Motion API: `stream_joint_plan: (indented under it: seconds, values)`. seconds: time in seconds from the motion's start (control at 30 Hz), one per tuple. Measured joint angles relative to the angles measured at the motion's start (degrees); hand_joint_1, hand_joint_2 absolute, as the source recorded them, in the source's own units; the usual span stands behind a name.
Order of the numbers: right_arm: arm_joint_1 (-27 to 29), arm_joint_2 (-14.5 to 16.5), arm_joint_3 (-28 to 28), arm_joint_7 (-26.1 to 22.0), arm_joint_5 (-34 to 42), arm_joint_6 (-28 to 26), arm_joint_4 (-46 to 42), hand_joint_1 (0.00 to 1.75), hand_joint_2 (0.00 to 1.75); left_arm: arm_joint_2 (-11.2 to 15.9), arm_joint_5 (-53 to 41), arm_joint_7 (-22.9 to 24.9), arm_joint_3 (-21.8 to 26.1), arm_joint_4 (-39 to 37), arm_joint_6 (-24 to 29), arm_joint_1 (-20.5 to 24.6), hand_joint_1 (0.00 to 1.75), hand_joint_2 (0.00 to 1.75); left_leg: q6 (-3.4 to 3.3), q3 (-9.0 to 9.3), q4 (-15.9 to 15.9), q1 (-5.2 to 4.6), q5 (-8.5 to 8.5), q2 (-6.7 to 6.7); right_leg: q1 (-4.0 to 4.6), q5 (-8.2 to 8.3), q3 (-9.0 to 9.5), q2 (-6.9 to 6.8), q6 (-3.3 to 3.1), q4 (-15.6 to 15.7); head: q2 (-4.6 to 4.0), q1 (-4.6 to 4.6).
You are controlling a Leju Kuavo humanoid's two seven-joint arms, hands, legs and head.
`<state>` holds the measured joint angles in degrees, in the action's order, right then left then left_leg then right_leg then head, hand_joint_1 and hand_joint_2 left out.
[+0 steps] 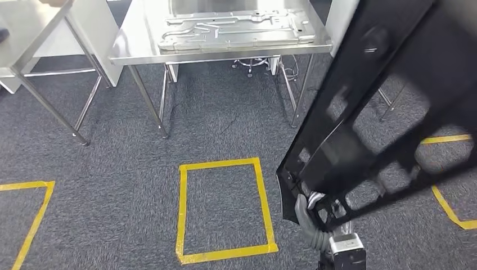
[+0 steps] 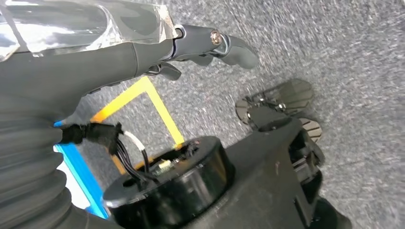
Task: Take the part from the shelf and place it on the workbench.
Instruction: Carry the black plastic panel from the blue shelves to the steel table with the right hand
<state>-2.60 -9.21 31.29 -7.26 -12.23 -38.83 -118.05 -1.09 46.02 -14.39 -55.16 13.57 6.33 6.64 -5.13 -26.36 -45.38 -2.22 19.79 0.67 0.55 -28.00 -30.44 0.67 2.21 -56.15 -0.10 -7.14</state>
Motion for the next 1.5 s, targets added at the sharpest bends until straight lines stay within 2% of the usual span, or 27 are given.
stream_joint_plan:
  seconds: [0.07,0.1,0.13,0.17,0.23,0.3,0.37,0.43,0.53,0.6,0.67,0.7,0.73,0.77,0.8,0.83,0.9,1.0,1.07,1.13,1.17,1.2,1.23,1.3,1.37,1.43,1.5]
  values:
    - [0.08,0.02,-0.17,0.80,0.19,0.00,0.18,1.75,1.75,-0.01,0.21,-0.01,-0.01,0.00,0.07,-0.05,0.00,1.75,-0.29,0.15,-0.03,0.02,0.23,-0.05,-0.23,-3.52,-5.29,-0.05,0.43,-9.57,0.00,0.02]
    - [0.14,0.02,-0.20,1.63,-0.14,0.01,0.31,1.75,1.75,-0.01,0.30,-0.01,-0.01,0.00,0.16,-0.11,0.00,1.75,-0.28,0.33,-0.05,0.02,0.39,-0.06,-0.31,-3.82,-7.04,-0.07,0.51,-12.26,0.01,0.02]
    - [0.14,-0.02,-0.20,2.93,-0.78,0.06,0.45,1.75,1.75,-0.01,0.42,-0.01,0.00,0.00,0.28,-0.17,0.00,1.75,-0.25,0.62,-0.05,0.02,0.60,-0.06,-0.35,-2.88,-7.50,-0.08,0.54,-12.41,0.01,0.01]
    - [0.08,-0.13,-0.20,4.63,-1.56,0.17,0.58,1.75,1.75,-0.01,0.53,-0.01,0.01,0.00,0.42,-0.21,0.00,1.75,-0.19,1.01,-0.05,0.02,0.85,-0.05,-0.38,-0.85,-6.60,-0.10,0.51,-9.93,0.00,0.01]
    - [-0.28,-0.64,-0.17,7.79,-2.58,0.57,0.77,1.75,1.75,-0.01,0.75,-0.03,0.02,0.00,0.56,-0.18,0.00,1.75,0.06,1.85,-0.09,-0.11,1.48,0.00,-0.42,3.81,-2.44,-0.17,0.40,-0.88,0.00,0.02]
    - [-0.73,-1.23,-0.16,9.23,-2.30,0.98,0.81,1.75,1.75,-0.01,0.86,-0.09,0.01,0.00,0.59,-0.12,0.00,1.75,0.32,2.23,-0.27,-0.45,2.31,0.05,-0.57,6.27,0.93,-0.25,-0.04,6.10,0.01,-0.01]
    - [-0.99,-1.68,-0.16,9.46,-1.67,1.31,0.83,1.75,1.75,0.02,0.97,-0.15,0.00,0.00,0.61,-0.06,0.00,1.75,0.52,2.36,-0.31,-0.71,3.01,0.05,-0.82,6.55,1.94,-0.26,-0.75,7.98,0.01,-0.04]
    - [-1.10,-2.07,-0.15,9.45,-1.18,1.67,0.83,1.75,1.75,0.10,1.08,-0.17,0.01,-0.02,0.68,-0.02,0.00,1.75,1.18,1.91,-1.85,-0.79,4.34,-0.02,-1.21,6.41,2.28,-0.29,-1.26,8.17,0.01,-0.01]
    - [-1.18,-2.46,-0.14,9.43,-0.80,2.19,0.83,1.75,1.75,0.08,1.14,-0.19,0.02,-0.03,0.73,0.03,0.00,1.75,2.52,-1.25,-8.63,-0.24,7.98,-0.08,-1.59,6.32,2.65,-0.39,-1.61,8.38,0.01,0.01]
    - [-1.19,-2.50,-0.14,9.42,-0.75,2.26,0.83,1.75,1.75,0.08,1.14,-0.19,0.02,-0.03,0.73,0.02,0.00,1.75,2.72,-2.21,-10.48,-0.05,8.81,-0.08,-1.61,6.29,2.66,-0.39,-1.66,8.38,0.02,0.03]
    - [-1.23,-2.58,-0.14,9.40,-0.57,2.49,0.83,1.75,1.75,0.08,1.18,-0.19,0.02,-0.04,0.73,-0.03,0.00,1.75,3.08,-5.08,-15.68,0.41,10.72,-0.09,-1.65,6.15,2.75,-0.38,-1.72,8.38,0.01,0.03]
    - [-1.24,-2.75,-0.13,9.39,-0.45,2.68,0.83,1.75,1.75,0.08,1.20,-0.19,0.02,-0.04,0.70,-0.06,0.00,1.75,3.29,-6.91,-18.13,0.79,10.78,-0.09,-1.69,5.86,3.08,-0.37,-1.69,8.38,0.01,0.03]
    - [-1.28,-2.93,-0.10,9.37,-0.34,2.88,0.83,1.75,1.75,0.08,1.23,-0.19,0.02,-0.04,0.68,-0.10,0.00,1.75,3.36,-7.81,-18.52,1.12,9.75,-0.10,-1.71,5.51,3.55,-0.36,-1.64,8.40,0.01,0.03]
    - [-1.35,-3.09,-0.08,9.34,-0.30,3.04,0.83,1.75,1.75,0.08,1.25,-0.19,0.02,-0.04,0.66,-0.12,0.00,1.75,3.16,-7.15,-15.80,1.22,7.43,-0.10,-1.72,5.14,4.14,-0.34,-1.54,8.47,0.01,0.02]
    - [-1.45,-3.22,-0.06,9.29,-0.20,3.22,0.82,1.75,1.75,0.11,1.26,-0.19,0.02,-0.04,0.64,-0.11,0.00,1.75,2.65,-5.42,-11.00,1.15,4.49,-0.12,-1.78,4.81,4.80,-0.32,-1.44,8.66,0.01,0.02]
    - [-1.59,-3.27,-0.05,9.20,-0.10,3.38,0.82,1.75,1.75,0.16,1.26,-0.19,0.02,-0.04,0.65,-0.08,0.00,1.75,2.01,-3.31,-6.07,0.77,2.55,-0.11,-1.73,4.58,5.22,-0.27,-1.26,8.84,0.01,-0.01]
    - [-1.78,-3.38,-0.04,9.03,0.16,3.71,0.82,1.75,1.75,0.28,1.28,-0.19,0.02,-0.07,0.63,0.00,0.00,1.75,0.99,-1.13,-1.02,0.17,1.16,-0.06,-1.61,4.33,5.74,-0.15,-0.76,8.95,0.01,0.01]
    - [-1.90,-3.61,0.04,8.87,0.31,3.96,0.80,1.75,1.75,0.33,1.39,-0.21,0.02,-0.10,0.59,-0.15,0.00,1.75,0.55,0.17,0.00,0.45,0.81,-0.03,-1.32,3.61,5.61,-0.10,-0.01,6.86,0.02,0.03]
    - [-2.06,-3.84,0.14,8.81,0.34,4.11,0.78,1.75,1.75,0.33,1.49,-0.25,0.02,-0.11,0.54,-0.11,0.00,1.75,0.29,1.01,0.02,0.69,0.64,-0.13,-1.30,0.61,2.92,-0.15,0.53,1.42,0.01,0.05]
    - [-2.13,-4.02,0.25,8.79,0.36,4.22,0.77,1.75,1.75,0.32,1.54,-0.28,0.02,-0.11,0.45,-0.04,0.00,1.75,0.05,1.29,-0.01,0.67,0.90,-0.19,-1.32,-3.17,-2.22,-0.18,0.95,-7.59,0.01,0.05]
    - [-2.11,-4.06,0.30,8.80,0.37,4.29,0.78,1.75,1.75,0.31,1.58,-0.28,0.02,-0.11,0.42,-0.09,0.00,1.75,0.00,1.47,-0.03,0.68,1.11,-0.19,-1.35,-4.08,-4.50,-0.19,1.11,-10.99,0.02,0.05]
    - [-2.08,-4.14,0.34,8.79,0.37,4.40,0.78,1.75,1.75,0.30,1.63,-0.31,0.02,-0.11,0.40,-0.19,0.00,1.75,0.01,1.77,-0.04,0.70,1.40,-0.16,-1.38,-3.78,-5.85,-0.20,1.21,-12.28,0.01,0.04]
    - [-2.09,-4.23,0.37,8.78,0.35,4.52,0.78,1.75,1.75,0.30,1.71,-0.33,0.02,-0.11,0.41,-0.28,0.00,1.75,0.10,2.16,-0.05,0.75,1.73,-0.12,-1.42,-2.26,-6.00,-0.21,1.27,-11.11,0.01,0.04]
    - [-2.14,-4.40,0.39,8.74,0.27,4.74,0.77,1.75,1.75,0.30,1.80,-0.36,0.02,-0.13,0.42,-0.37,0.00,1.75,0.47,3.19,-0.05,0.85,2.54,-0.05,-1.50,3.34,-3.49,-0.25,1.28,-3.14,0.01,0.05]
    - [-2.21,-4.48,0.41,8.70,0.19,4.81,0.77,1.75,1.75,0.30,1.89,-0.37,0.02,-0.13,0.42,-0.28,0.00,1.75,1.02,3.85,-0.14,0.68,3.50,-0.01,-1.55,6.60,-0.97,-0.38,0.98,4.82,0.01,0.05]
    - [-2.24,-4.50,0.45,8.67,0.12,4.88,0.77,1.75,1.75,0.30,1.98,-0.40,0.02,-0.13,0.42,-0.21,0.00,1.75,1.54,4.31,-0.27,0.40,4.14,-0.05,-1.65,6.89,-0.18,-0.53,0.26,7.58,0.01,0.01]
    - [-2.28,-4.52,0.47,8.66,0.09,4.96,0.77,1.75,1.75,0.36,2.05,-0.42,0.02,-0.13,0.44,-0.17,0.00,1.75,2.04,4.62,-1.00,0.38,4.92,-0.11,-2.01,7.29,0.47,-0.61,-0.51,7.80,0.01,-0.02]
